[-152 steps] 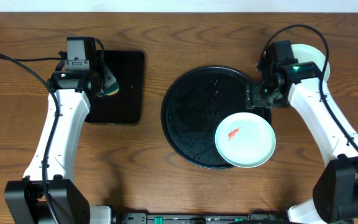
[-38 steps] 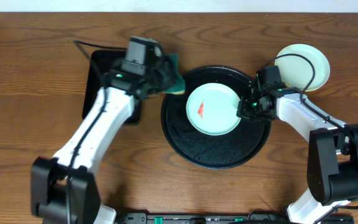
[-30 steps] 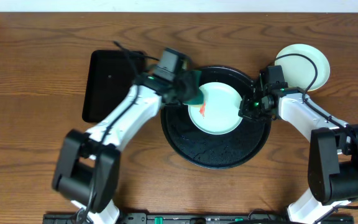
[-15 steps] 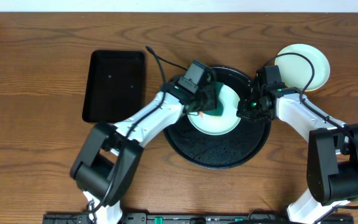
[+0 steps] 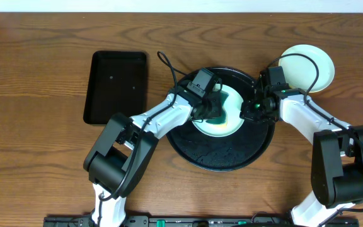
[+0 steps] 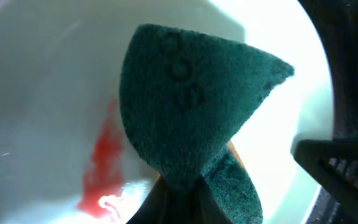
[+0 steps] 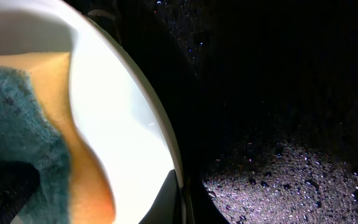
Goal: Clean dirty plates on tray and stack at the side
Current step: 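Scrub the red stain with the sponge while the right gripper holds the plate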
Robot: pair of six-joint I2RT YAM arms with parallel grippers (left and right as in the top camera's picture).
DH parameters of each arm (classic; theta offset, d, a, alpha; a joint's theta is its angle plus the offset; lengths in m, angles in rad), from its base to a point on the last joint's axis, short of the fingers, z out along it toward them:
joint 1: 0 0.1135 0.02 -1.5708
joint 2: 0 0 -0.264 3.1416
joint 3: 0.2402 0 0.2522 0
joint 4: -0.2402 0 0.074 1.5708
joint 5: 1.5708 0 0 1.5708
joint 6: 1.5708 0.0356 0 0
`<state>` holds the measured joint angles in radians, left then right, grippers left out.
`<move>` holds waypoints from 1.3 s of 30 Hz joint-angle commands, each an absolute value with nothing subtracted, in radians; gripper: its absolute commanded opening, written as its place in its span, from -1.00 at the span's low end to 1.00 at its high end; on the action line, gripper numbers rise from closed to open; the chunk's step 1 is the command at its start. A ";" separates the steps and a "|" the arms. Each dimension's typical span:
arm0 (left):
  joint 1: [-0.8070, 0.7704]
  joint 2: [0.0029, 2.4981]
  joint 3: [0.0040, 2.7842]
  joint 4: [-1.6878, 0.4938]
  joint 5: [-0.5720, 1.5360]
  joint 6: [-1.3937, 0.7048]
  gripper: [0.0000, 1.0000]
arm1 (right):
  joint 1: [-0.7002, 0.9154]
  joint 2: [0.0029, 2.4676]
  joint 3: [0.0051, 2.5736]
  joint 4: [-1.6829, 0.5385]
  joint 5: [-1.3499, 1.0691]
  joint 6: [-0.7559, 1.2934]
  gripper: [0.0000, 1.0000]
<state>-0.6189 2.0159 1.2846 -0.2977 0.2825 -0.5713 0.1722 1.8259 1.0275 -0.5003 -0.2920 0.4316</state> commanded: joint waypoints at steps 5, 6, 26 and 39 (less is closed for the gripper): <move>-0.535 2.069 1.274 -0.419 -0.116 -0.523 -0.85 | 0.180 1.835 1.036 -0.509 -0.285 0.414 -0.97; -0.529 2.066 1.274 -0.422 -0.137 -0.511 -0.85 | 0.180 1.834 1.036 -0.509 -0.285 0.414 -0.97; -0.518 1.863 1.298 -0.292 -0.145 -0.416 -0.85 | 0.181 1.835 1.036 -0.519 -0.285 0.414 -0.97; -0.569 1.864 1.276 -0.289 0.363 -0.475 -0.84 | 0.181 1.835 1.036 -0.512 -0.285 0.414 -0.97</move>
